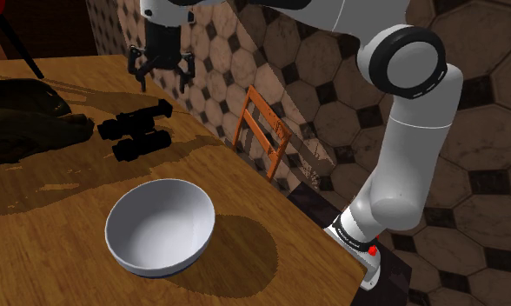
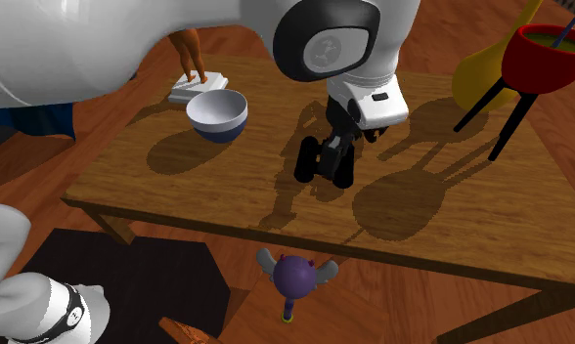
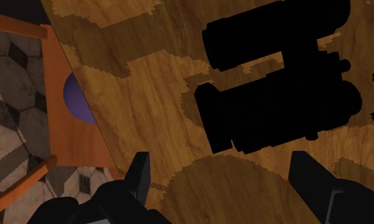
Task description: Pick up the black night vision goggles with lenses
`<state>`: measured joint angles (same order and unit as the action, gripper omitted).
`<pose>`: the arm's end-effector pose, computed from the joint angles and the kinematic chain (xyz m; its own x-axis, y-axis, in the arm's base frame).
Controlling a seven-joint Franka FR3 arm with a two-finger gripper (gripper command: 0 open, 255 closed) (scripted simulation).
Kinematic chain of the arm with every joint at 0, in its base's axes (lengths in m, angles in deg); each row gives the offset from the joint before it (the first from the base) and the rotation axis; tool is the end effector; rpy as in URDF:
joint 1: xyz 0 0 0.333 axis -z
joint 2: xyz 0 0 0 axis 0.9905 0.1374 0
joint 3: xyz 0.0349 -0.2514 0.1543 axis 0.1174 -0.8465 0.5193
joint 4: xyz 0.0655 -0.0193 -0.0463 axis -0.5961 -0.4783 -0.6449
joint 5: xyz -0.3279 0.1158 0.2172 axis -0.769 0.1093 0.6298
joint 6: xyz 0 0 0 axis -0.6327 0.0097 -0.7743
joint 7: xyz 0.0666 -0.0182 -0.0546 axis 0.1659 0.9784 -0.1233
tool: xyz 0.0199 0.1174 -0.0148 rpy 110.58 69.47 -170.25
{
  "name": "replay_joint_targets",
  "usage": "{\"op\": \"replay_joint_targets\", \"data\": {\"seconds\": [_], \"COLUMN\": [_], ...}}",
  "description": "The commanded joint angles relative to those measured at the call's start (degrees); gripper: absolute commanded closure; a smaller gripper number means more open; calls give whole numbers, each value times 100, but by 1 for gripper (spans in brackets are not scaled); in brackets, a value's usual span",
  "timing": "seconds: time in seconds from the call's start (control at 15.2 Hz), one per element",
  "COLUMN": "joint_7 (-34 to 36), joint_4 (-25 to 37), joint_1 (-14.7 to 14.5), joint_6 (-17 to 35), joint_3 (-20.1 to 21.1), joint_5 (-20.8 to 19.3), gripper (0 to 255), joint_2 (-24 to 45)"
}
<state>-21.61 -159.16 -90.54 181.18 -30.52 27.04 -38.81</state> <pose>0.6143 0.2726 0.5036 0.9208 -0.3873 -0.0467 -0.3894 -0.9197 -0.0506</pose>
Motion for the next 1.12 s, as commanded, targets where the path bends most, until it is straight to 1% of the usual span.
{"op": "replay_joint_targets", "data": {"seconds": [0.0,0.33,0.46,0.53,1.06], "joint_7": [89,74,72,73,73], "joint_4": [35,-392,-437,-430,-435], "joint_1": [-48,-20,-17,-19,-17], "joint_6": [99,498,543,541,541], "joint_3": [-8,-16,-17,-17,-17], "joint_5": [-49,-41,-41,-43,-41], "gripper": [0,0,0,255,255], "joint_2": [123,96,95,101,96]}}
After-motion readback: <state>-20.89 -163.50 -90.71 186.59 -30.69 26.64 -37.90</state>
